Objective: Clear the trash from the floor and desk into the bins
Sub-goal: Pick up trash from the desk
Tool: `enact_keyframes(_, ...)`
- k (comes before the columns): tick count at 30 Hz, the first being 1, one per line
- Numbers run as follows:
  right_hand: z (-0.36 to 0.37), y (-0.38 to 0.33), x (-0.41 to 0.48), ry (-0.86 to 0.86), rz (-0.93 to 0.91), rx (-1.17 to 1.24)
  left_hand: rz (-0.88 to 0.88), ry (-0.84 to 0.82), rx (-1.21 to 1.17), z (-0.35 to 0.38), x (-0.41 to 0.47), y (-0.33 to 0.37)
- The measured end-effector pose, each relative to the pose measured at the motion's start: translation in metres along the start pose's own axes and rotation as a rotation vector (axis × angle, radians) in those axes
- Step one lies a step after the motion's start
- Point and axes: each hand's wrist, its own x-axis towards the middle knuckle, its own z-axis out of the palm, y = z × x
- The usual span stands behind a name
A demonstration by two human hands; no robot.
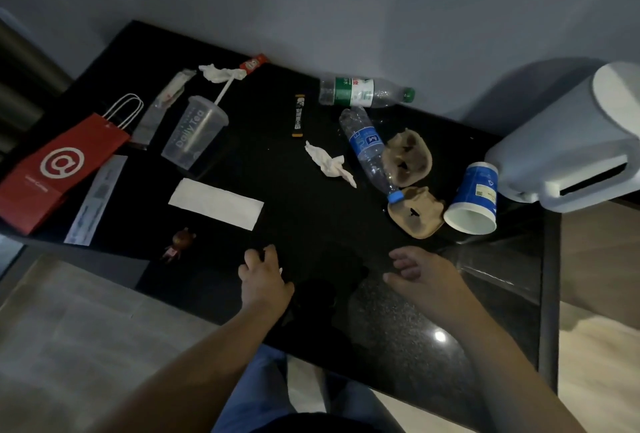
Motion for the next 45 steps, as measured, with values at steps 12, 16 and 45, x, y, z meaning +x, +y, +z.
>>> enact_keyframes(12,0.018,-0.037,0.014,-0.033,-0.04,-0.023,0.005,0.114,-0.22,-0.042,0.019,-0.057)
enact_keyframes(16,0.029,-0.055,0.021,-0.053,-0.068,-0.028,-0.033,0.234,-0.253,-0.064,0.024,-0.086)
enact_keyframes(45,0.094,-0.13,0.009,0.045,0.034,-0.065,0.081,0.051,-0.178,-0.113,0.082,-0.164)
